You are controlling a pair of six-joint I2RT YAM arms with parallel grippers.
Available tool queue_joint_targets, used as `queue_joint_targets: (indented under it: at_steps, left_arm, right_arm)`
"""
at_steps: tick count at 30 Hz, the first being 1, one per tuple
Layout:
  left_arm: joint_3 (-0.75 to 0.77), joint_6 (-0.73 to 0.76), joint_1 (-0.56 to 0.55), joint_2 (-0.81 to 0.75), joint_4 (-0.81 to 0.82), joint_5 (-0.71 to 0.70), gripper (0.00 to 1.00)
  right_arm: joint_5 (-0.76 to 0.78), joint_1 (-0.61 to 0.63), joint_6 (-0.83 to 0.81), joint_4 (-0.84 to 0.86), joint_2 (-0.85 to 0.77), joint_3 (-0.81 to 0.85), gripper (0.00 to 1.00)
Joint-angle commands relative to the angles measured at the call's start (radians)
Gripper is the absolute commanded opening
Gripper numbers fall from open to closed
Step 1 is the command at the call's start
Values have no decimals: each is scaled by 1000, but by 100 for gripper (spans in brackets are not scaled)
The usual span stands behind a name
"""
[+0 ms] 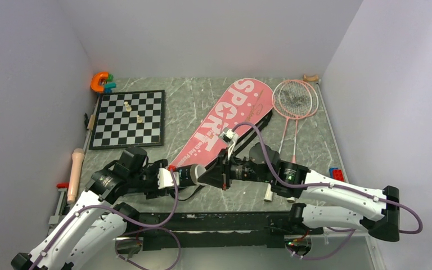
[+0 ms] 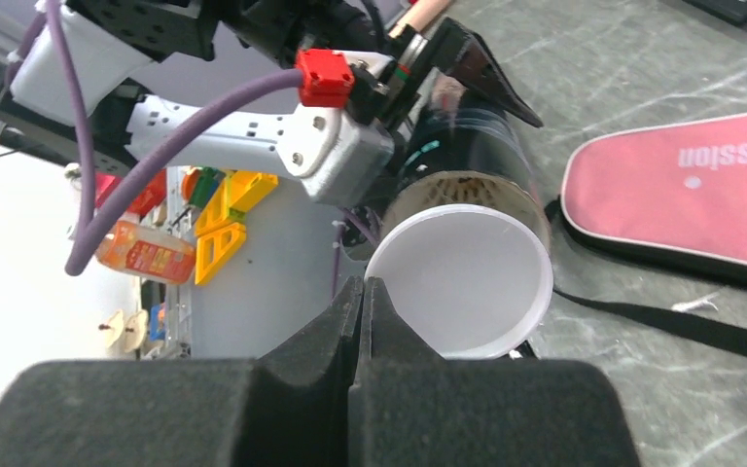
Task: Pack up the badminton gear
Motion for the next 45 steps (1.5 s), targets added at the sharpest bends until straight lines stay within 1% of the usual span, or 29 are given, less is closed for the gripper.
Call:
queue_joint_targets:
  at_steps: [1, 7, 18, 26, 27, 31, 33, 38, 42, 44, 45]
  left_arm:
    - [44, 27, -3, -2, 23, 38, 0]
    - [54, 32, -2, -9, 13, 47, 0]
    - [71, 40, -2, -11, -1, 64, 0]
    - [75, 39, -2, -11, -8, 74, 0]
    - [75, 38, -3, -11, -7, 74, 0]
    - [74, 39, -2, -11, -6, 76, 0]
    - [73, 38, -2, -11, -5, 77, 0]
    - [75, 30, -2, -11, -2, 82, 0]
    - [80, 18, -2, -11, 3, 87, 0]
    - [80, 13, -3, -10, 5, 89, 0]
    - [80, 12, -2, -9, 4, 88, 0]
  right_arm:
    - [-86, -1, -29, 145, 35, 15, 0]
    - [-105, -11, -19, 183, 63, -3, 0]
    - [-180, -80, 28, 312, 61, -76, 0]
    - [-228, -101, 49, 377, 106, -93, 0]
    - [-231, -101, 51, 378, 115, -90, 4]
    - [-234, -102, 72, 400, 132, -95, 31]
    - [-227, -101, 77, 409, 127, -104, 37]
    - [-212, -113, 93, 425, 92, -132, 59]
    - [-210, -124, 105, 417, 47, -150, 63]
    - [-196, -127, 112, 407, 13, -161, 61]
    - [-188, -129, 112, 399, -4, -166, 58]
